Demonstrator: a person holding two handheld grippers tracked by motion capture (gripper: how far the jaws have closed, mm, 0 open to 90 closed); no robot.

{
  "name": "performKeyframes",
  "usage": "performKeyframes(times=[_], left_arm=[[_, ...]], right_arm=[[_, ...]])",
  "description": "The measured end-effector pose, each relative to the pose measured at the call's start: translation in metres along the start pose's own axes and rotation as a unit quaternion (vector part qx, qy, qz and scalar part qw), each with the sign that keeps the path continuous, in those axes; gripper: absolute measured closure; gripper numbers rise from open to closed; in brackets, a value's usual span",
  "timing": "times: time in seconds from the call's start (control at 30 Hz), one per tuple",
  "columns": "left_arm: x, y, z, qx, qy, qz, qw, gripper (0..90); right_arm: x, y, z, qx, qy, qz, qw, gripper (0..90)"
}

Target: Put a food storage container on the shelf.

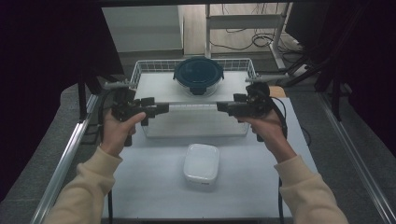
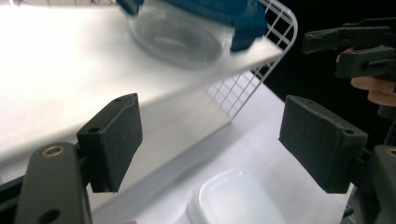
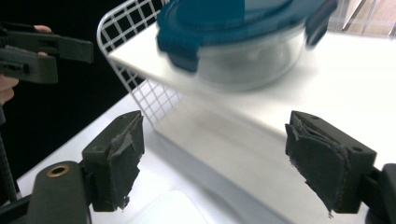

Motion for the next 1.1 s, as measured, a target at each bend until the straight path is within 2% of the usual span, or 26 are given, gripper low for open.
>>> performKeyframes(times=[0.17,0.3,0.43,0.57,0.73,0.8,0.87,0.97,1.1], left_arm=[[-0.004,0.004,-0.042,0.005,-0.012,0.006,0.9999,22.0],[-0.007,-0.001,-0.073,0.028,-0.032,0.020,0.9989,22.0],[-0.010,-0.001,-0.098,0.045,-0.044,0.024,0.9977,21.9],[-0.011,0.000,-0.112,0.049,-0.041,0.025,0.9977,22.0],[-0.008,-0.005,-0.126,0.053,-0.026,0.022,0.9980,22.0],[-0.006,-0.006,-0.134,0.064,-0.025,0.023,0.9974,22.1],[-0.002,-0.007,-0.141,0.067,-0.023,0.035,0.9969,22.1],[0.001,-0.006,-0.150,0.078,-0.026,0.043,0.9957,22.0],[0.003,-0.003,-0.153,0.079,-0.025,0.045,0.9956,22.1]], right_arm=[[0.012,0.008,-0.037,-0.004,0.026,-0.004,0.9996,21.2],[0.023,0.014,-0.064,0.005,0.047,0.001,0.9989,21.2],[0.029,0.019,-0.090,0.008,0.052,0.007,0.9986,21.4],[0.025,0.019,-0.116,0.022,0.058,-0.002,0.9981,21.5],[0.020,0.012,-0.142,0.044,0.041,0.001,0.9982,21.5],[0.018,0.011,-0.151,0.052,0.036,0.002,0.9980,22.3],[0.016,0.010,-0.157,0.056,0.024,0.002,0.9981,23.0],[0.012,0.011,-0.163,0.054,0.016,-0.010,0.9984,24.3],[0.009,0.011,-0.165,0.055,0.010,-0.014,0.9983,24.4]])
Point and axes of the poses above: each handheld gripper's, and its own axes: y roughly backward along the jaws, z roughly out of its top, x roughly to its left, the point moved 9 cm from there along -y, roughly forward along the jaws, and after that the axes turned 6 degrees about z, right-handed, at the moved point
